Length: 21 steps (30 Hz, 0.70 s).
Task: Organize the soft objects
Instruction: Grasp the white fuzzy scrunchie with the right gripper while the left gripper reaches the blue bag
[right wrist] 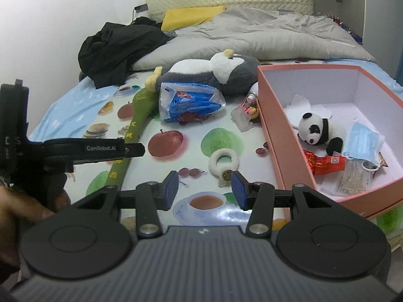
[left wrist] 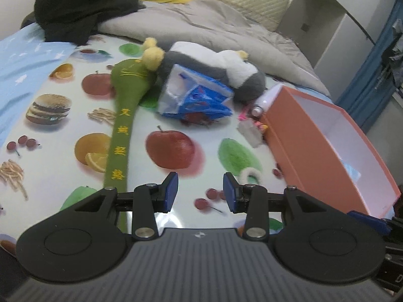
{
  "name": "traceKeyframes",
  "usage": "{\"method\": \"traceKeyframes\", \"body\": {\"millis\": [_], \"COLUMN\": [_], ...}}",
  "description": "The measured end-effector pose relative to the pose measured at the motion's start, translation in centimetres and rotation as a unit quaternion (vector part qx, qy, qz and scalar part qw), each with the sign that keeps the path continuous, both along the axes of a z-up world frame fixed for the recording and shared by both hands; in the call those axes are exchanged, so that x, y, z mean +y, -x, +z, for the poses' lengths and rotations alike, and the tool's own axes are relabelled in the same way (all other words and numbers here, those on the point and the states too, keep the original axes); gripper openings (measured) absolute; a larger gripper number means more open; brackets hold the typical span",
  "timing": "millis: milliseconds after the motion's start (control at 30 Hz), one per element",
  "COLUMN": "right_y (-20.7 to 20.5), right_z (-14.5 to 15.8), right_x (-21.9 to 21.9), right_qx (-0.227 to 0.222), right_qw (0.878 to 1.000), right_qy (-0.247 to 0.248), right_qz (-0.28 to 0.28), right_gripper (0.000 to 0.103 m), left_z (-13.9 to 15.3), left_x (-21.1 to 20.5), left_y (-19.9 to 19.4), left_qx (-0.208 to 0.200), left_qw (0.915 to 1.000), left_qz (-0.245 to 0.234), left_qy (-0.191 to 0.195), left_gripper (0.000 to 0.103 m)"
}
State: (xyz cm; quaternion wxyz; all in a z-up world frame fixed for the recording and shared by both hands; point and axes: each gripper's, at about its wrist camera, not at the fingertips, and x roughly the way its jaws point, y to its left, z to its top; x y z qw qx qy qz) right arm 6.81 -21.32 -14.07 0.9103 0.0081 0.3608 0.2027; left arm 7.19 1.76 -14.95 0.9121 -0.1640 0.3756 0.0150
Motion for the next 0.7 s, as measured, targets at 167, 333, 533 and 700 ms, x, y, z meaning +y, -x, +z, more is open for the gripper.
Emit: {"method": "traceKeyframes", "body": {"millis": [167, 333, 533, 700], "right_y": [-1.5, -3.6, -6.3, -8.2], "right_z": [-1.3, -2.8, -4.8, -6.8], "right_x": [1.0, 1.8, 2.7, 3.6], "right_qx": [0.007, 0.012, 0.024, 0.034], "right_qw": [1.0, 1.0, 0.999, 0.998], "right_qy": [0.007, 0.02, 0.032, 0.043], "right_qz": [0.009, 0.012, 0.008, 0.009], "right_gripper": [0.049, 0.049, 0.049, 0.049], "left_z": [-1.7, -3.0, -3.9, -4.5], "left_x": [0.9, 1.2, 1.7, 2.5], "left_y": [-2.0, -4.4, -7.5, -10.7], "left_qx": [0.012, 0.019, 0.015, 0.016], "left_qw": [0.9999, 0.9998, 0.9997, 0.9994], "left_qz": [0.003, 0.004, 0.004, 0.006], "left_qy": [0.006, 0.002, -0.019, -0.031], "left_gripper": [0.045, 0.049, 0.054, 0.067]}}
